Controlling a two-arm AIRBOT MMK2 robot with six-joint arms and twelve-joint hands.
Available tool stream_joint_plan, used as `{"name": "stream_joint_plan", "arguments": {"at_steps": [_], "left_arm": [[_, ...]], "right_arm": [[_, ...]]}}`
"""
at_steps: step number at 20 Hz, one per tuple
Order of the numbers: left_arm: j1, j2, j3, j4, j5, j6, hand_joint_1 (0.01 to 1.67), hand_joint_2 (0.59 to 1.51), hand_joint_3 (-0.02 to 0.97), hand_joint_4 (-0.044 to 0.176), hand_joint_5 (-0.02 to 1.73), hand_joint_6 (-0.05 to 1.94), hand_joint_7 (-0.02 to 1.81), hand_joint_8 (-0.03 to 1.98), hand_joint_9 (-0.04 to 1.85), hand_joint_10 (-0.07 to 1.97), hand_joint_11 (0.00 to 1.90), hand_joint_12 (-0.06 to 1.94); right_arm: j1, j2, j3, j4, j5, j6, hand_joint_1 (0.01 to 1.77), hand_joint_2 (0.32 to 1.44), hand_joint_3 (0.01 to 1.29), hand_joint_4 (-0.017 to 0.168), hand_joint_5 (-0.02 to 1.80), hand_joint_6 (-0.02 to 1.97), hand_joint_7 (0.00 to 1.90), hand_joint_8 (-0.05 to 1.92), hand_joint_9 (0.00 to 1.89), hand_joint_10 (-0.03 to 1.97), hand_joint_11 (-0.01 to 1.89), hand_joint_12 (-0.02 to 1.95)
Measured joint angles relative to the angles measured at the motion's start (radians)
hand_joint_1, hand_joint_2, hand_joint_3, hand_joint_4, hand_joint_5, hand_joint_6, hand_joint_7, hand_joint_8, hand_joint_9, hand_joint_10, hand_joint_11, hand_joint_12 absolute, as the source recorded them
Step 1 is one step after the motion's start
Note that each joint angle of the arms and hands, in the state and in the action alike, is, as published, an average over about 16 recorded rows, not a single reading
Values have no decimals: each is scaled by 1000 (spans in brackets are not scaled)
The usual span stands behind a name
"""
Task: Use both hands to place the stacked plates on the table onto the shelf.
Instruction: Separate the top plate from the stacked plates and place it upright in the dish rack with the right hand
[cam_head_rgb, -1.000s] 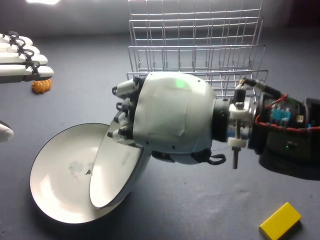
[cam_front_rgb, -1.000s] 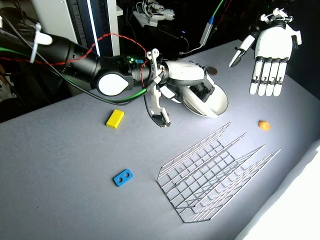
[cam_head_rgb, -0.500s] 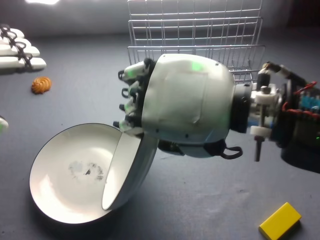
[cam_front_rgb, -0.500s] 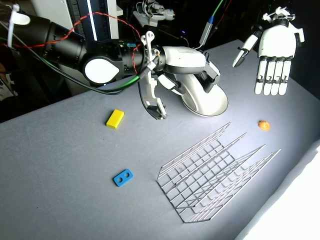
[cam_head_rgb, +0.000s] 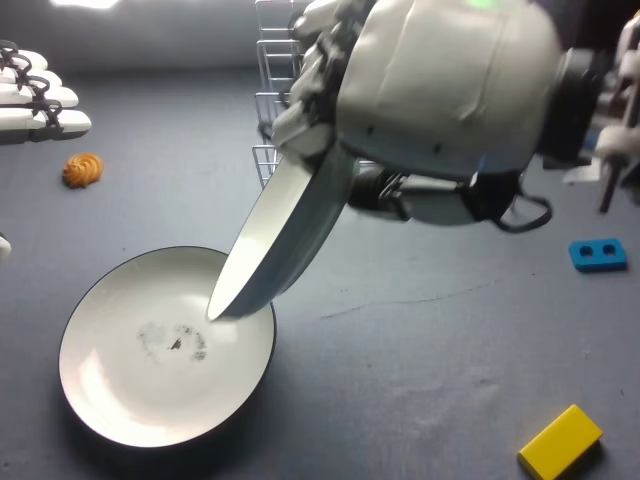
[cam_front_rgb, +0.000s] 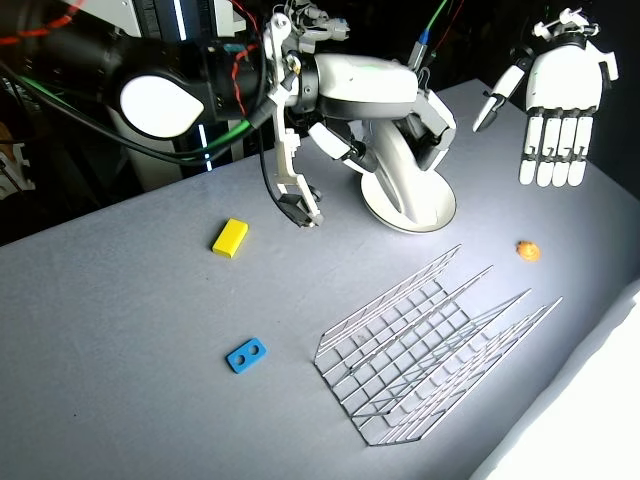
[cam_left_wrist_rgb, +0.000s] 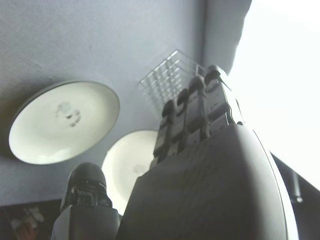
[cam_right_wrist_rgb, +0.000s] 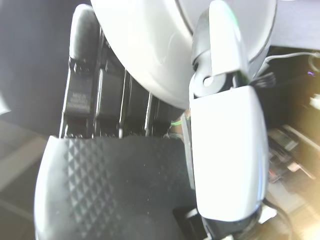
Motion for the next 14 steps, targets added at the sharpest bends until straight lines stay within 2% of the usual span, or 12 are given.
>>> {"name": "stream_joint_plan", "arguments": {"at_steps": [5,9,14], "left_arm": [[9,0,0,43,-63,0,21,1149,16,1,22,18,18,-2,20,12,21,-13],[25,-1,-6,98,-131,0,21,1149,16,1,21,19,21,-2,20,13,21,-13],[62,-4,-26,166,-212,-1,22,1149,16,1,20,19,19,-2,20,13,20,-13]], "right_arm": [[69,46,-8,65,-56,87,1175,998,13,15,906,1029,1027,981,960,701,638,1387],[119,63,-4,142,-101,144,1176,997,13,12,906,1025,1035,970,970,690,648,1378],[165,65,12,259,-134,190,1181,997,13,18,913,1019,1036,971,977,678,653,1384]]}}
